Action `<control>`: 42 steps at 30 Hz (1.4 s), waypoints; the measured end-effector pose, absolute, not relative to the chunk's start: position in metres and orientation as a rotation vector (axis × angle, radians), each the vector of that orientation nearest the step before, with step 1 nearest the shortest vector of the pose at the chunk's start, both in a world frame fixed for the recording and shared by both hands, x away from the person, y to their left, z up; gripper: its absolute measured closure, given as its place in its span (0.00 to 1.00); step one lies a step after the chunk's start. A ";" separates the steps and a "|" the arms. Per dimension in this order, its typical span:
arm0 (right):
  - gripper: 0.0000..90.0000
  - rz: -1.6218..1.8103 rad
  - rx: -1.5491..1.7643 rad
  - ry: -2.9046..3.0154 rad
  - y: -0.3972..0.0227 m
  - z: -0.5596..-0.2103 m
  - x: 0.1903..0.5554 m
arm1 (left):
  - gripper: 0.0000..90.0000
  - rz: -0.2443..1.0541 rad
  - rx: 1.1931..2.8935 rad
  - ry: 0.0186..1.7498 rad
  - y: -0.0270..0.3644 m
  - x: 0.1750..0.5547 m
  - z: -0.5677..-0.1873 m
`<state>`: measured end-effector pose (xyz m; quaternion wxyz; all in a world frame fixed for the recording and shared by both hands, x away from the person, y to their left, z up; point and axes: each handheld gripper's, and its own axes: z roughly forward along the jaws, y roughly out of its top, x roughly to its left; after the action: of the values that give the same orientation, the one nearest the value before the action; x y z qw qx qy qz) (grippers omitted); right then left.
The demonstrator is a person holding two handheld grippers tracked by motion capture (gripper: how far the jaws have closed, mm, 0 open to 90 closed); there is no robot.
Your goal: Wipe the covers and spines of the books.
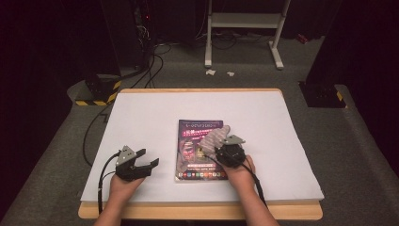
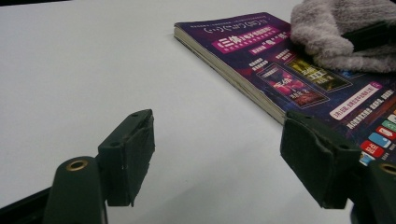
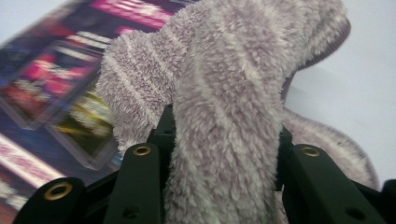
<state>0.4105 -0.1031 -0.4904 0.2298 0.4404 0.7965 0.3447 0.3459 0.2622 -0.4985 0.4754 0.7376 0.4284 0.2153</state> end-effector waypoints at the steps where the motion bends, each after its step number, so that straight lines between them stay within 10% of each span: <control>1: 0.68 0.943 1.229 2.182 -0.109 -0.490 0.411 | 0.29 0.526 1.803 1.048 0.262 0.346 -0.498; 10: 0.68 0.904 1.250 2.158 -0.108 -0.489 0.436 | 0.29 0.523 1.797 1.049 0.261 0.347 -0.498; 28: 0.68 0.995 1.026 2.307 0.023 -0.492 0.446 | 0.29 0.519 1.791 1.048 0.264 0.347 -0.498; 42: 0.68 0.902 1.189 2.178 -0.081 -0.491 0.452 | 0.29 0.517 1.790 1.045 0.262 0.345 -0.497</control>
<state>0.4523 -0.0812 -0.4907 0.2480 0.4363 0.7992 0.3308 0.3451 0.2620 -0.4970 0.4817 0.7344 0.4285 0.2122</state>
